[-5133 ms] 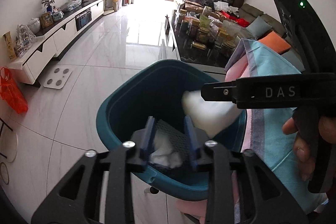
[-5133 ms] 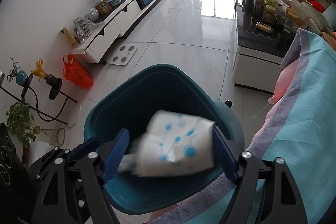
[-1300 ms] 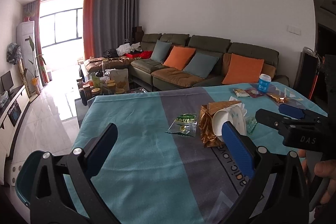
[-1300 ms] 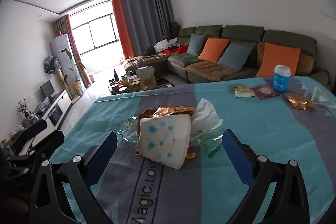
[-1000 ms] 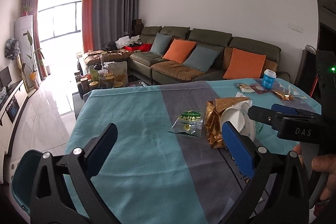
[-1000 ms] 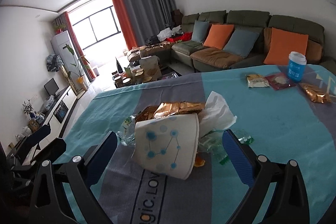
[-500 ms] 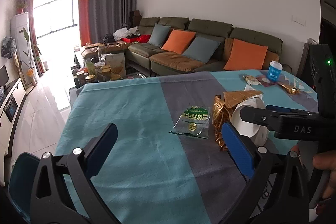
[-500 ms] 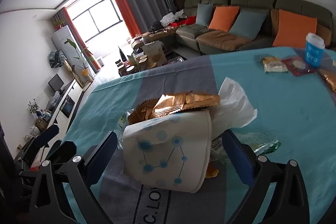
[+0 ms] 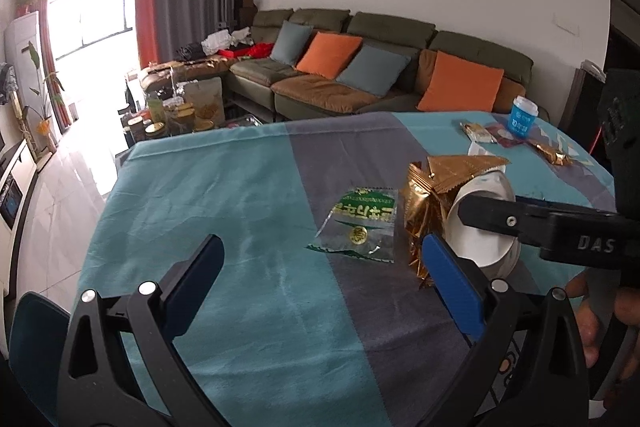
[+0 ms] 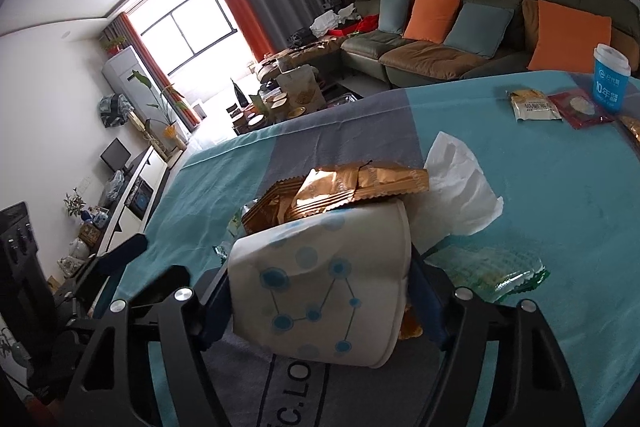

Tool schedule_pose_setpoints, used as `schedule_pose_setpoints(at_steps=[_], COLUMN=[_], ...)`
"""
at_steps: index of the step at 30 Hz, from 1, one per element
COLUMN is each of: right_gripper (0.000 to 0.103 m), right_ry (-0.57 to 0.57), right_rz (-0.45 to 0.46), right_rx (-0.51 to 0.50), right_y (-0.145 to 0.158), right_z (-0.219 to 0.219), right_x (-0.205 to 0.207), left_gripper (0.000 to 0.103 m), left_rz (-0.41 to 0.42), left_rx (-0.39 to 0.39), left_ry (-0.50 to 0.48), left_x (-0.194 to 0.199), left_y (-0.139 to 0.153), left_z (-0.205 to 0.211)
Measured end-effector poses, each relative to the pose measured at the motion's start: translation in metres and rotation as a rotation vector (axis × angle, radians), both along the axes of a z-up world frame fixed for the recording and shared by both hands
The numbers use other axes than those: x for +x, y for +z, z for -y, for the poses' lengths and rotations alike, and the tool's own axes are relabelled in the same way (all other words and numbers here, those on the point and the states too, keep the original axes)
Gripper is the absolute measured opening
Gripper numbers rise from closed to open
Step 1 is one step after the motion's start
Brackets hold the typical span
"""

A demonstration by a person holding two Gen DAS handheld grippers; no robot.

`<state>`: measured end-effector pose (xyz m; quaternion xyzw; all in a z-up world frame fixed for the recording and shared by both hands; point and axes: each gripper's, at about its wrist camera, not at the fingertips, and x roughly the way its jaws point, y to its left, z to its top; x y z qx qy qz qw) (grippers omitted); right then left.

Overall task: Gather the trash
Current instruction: 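Grasp the clear green-printed snack wrapper with the left tool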

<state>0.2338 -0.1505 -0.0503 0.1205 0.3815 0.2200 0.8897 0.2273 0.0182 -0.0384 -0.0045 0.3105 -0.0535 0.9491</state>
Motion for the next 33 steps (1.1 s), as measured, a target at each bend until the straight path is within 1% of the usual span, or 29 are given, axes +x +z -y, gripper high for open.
schedule_pose_setpoints(at_steps=[3,7,10,13,16,17,19,22,24,26,28,30,33], right_gripper=[0.072,0.072,0.072,0.072,0.072,0.072,0.072,0.072,0.072,0.072,0.072,0.072,0.072], right_ry=[-0.004,-0.005,-0.011,-0.013,-0.011,-0.01,-0.011,-0.011,-0.013,-0.013,-0.013,-0.012,-0.011], right_rz=[0.009,0.021,0.029,0.031,0.027,0.024,0.026,0.027,0.026,0.027,0.027,0.029,0.03], right_rx=[0.021,0.037,0.053,0.062,0.066,0.07,0.073,0.074,0.074,0.076,0.078,0.078,0.081], right_y=[0.007,0.015,0.021,0.023,0.02,0.02,0.02,0.02,0.02,0.021,0.022,0.023,0.024], right_z=[0.006,0.014,0.02,0.023,0.03,0.031,0.032,0.034,0.033,0.034,0.034,0.034,0.035], right_x=[-0.005,-0.012,-0.017,-0.02,-0.017,-0.016,-0.015,-0.016,-0.016,-0.017,-0.017,-0.018,-0.019], left_gripper=[0.098,0.098,0.098,0.098,0.097,0.095,0.083,0.075,0.072,0.068,0.061,0.059,0.059], left_rz=[-0.013,-0.061,-0.079,-0.105,-0.117,-0.121,-0.135,-0.159,-0.168,-0.186,-0.211,-0.233,-0.244], left_rx=[-0.003,-0.023,-0.033,-0.068,-0.092,-0.091,-0.098,-0.117,-0.132,-0.163,-0.19,-0.218,-0.245], left_ry=[-0.011,-0.046,-0.059,-0.071,-0.055,-0.05,-0.05,-0.051,-0.041,-0.052,-0.045,-0.042,-0.051], left_x=[0.005,0.015,0.021,0.03,0.039,0.041,0.045,0.05,0.052,0.055,0.06,0.065,0.068], left_y=[-0.003,-0.009,-0.013,-0.017,-0.018,-0.019,-0.02,-0.024,-0.025,-0.029,-0.033,-0.038,-0.04], left_z=[0.005,0.01,0.013,0.013,0.01,0.01,0.009,0.007,0.003,0.0,-0.003,-0.006,-0.01])
